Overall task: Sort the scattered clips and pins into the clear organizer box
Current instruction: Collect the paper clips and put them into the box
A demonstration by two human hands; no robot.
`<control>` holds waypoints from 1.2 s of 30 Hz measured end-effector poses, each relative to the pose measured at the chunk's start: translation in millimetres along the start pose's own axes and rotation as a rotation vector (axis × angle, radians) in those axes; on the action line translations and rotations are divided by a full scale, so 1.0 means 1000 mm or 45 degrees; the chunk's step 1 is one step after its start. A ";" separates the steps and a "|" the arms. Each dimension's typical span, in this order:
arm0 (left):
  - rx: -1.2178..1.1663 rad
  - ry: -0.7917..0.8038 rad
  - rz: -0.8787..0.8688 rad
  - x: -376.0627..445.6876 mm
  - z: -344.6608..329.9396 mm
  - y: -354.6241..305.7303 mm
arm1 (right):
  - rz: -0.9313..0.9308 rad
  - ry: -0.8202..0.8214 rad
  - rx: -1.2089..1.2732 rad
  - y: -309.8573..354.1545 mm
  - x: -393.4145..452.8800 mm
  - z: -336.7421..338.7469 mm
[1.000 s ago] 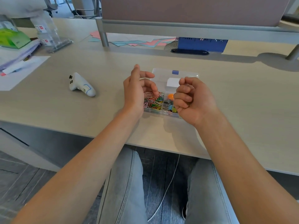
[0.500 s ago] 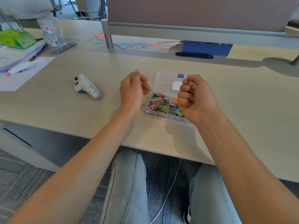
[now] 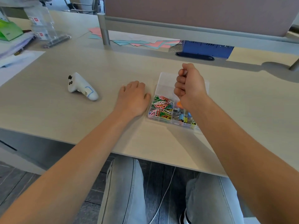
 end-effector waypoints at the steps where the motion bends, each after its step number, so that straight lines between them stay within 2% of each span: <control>1: -0.004 -0.009 -0.007 0.001 -0.001 0.001 | 0.017 -0.006 -0.016 -0.002 0.003 -0.003; 8: 0.048 0.013 -0.027 0.000 -0.003 0.000 | 0.071 -0.020 -0.092 -0.013 0.013 -0.016; 26: 0.064 0.051 -0.003 -0.003 -0.002 -0.001 | 0.265 0.153 -0.461 -0.007 -0.004 -0.018; 28: 0.065 0.064 -0.003 -0.003 -0.003 -0.001 | 0.384 0.122 -0.634 0.001 -0.007 -0.011; 31: 0.075 0.083 -0.004 -0.003 -0.003 -0.001 | 0.579 0.093 -1.057 0.012 -0.019 0.006; 36: 0.100 0.129 -0.008 -0.004 -0.003 -0.002 | 0.725 0.177 -1.512 0.009 -0.041 0.021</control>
Point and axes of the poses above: each hand's wrist, its own x-axis towards the middle knuckle, its own z-axis out of the back of the hand, y = z × x, the point moved 5 cm from there along x, towards the middle knuckle, and after that the axes turned 5 degrees about z, right-handed, at the moved point
